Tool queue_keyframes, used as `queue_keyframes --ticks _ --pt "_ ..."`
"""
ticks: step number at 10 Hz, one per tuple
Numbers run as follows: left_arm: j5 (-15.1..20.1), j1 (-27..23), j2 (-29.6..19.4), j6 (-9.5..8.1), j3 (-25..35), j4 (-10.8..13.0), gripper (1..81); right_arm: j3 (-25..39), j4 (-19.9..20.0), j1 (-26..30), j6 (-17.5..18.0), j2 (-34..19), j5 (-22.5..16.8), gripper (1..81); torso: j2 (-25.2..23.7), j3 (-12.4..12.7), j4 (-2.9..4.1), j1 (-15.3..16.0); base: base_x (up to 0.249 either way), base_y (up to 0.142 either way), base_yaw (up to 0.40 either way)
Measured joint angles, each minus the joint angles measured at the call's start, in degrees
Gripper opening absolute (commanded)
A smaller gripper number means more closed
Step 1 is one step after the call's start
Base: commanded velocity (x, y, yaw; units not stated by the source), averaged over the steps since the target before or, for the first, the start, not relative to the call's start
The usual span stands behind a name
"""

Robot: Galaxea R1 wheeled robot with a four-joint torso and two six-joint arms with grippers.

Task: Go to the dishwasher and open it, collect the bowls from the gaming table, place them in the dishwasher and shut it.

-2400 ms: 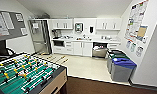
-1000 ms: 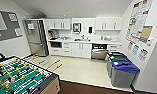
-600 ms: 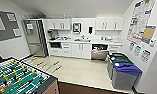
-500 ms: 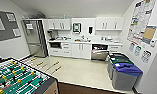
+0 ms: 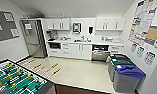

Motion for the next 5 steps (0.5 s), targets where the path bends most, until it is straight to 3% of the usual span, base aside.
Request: queue_keyframes --ticks 4,5 --pt "0.0 0.0 0.0 0.00 0.0 0.0 1.0 0.0 0.0 0.0 0.0 0.0 0.0 1.0 0.0 0.0 0.00 0.0 0.154 0.000 0.000" --pt "0.0 0.0 0.0 0.00 0.0 0.0 1.0 0.0 0.0 0.0 0.0 0.0 0.0 1.0 0.0 0.0 0.00 0.0 0.154 -0.066 0.000"
